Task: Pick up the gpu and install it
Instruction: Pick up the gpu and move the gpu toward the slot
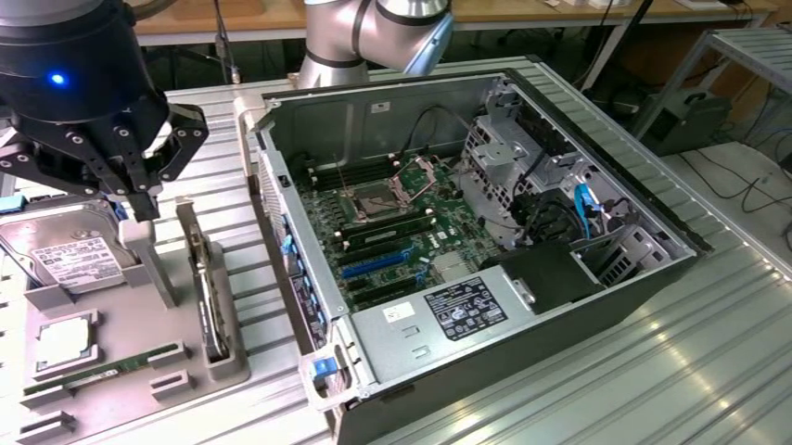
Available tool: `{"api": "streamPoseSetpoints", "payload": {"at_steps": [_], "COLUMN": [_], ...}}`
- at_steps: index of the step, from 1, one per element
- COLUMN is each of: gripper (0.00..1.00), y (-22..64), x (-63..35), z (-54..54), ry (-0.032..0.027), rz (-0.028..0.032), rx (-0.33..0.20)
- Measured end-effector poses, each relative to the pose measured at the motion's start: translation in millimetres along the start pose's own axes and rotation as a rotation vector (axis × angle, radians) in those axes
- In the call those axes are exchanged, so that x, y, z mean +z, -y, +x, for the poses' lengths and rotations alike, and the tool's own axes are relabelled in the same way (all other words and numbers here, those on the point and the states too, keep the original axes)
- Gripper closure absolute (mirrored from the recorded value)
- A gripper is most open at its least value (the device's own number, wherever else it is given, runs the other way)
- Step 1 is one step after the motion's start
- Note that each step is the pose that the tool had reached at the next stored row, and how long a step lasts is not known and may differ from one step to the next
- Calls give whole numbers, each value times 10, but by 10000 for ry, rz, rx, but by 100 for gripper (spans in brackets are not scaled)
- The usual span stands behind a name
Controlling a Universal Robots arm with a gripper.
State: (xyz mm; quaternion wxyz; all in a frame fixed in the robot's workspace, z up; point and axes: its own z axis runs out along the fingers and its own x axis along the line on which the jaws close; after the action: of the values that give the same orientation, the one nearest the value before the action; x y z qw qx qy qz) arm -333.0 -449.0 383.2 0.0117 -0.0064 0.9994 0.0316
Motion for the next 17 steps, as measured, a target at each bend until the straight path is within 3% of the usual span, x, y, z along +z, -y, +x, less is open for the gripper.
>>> {"api": "streamPoseSetpoints", "payload": {"at_steps": [3, 5, 6, 8, 11, 17], "gripper": [83, 70, 58, 58, 40, 40], "y": [0, 0, 0, 0, 0, -3], "x": [0, 0, 0, 0, 0, 19], "z": [0, 0, 0, 0, 0, 1], "ry": [0, 0, 0, 0, 0, 1], "rz": [1, 0, 0, 0, 0, 9], "rx": [0, 0, 1, 0, 0, -4]}}
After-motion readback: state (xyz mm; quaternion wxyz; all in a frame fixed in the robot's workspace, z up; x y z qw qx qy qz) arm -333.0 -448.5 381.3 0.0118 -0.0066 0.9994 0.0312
